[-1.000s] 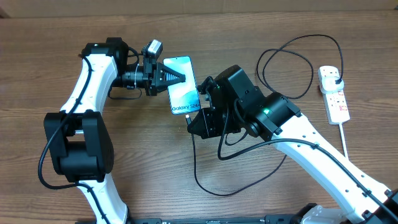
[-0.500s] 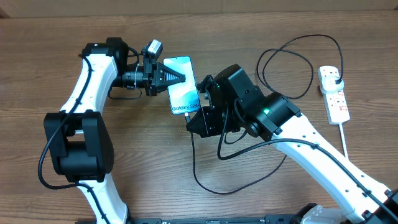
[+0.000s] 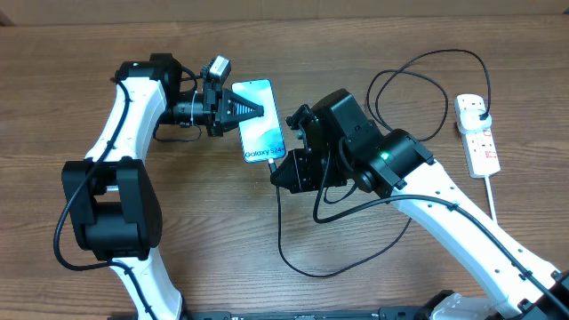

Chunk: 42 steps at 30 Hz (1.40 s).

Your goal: Plug charger to phone and switch on socket

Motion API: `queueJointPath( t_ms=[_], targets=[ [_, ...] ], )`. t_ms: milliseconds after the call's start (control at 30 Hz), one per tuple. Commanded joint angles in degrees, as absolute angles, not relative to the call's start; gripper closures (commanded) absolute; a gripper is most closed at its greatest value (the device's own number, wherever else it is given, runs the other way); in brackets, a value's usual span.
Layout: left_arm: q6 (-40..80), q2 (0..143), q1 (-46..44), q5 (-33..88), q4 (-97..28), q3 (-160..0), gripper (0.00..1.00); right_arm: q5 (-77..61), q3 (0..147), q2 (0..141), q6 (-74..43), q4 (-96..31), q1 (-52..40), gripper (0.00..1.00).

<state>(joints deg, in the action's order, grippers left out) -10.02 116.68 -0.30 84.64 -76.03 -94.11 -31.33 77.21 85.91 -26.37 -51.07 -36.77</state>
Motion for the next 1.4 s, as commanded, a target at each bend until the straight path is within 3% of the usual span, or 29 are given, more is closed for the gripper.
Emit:
queueJointPath(
  t_ms=[0,1367],
  targets=[
    [-10.2,115.0,-0.4,87.1,-76.2,-94.8,0.96,-31.4,77.1,85.9,-26.6,-50.7,-36.3,0.96],
    [-8.8,115.0,-1.5,89.6,-74.7,-94.8,0.96,-33.6,77.1,85.9,-26.6,-49.8,-36.3,0.96]
  ],
)
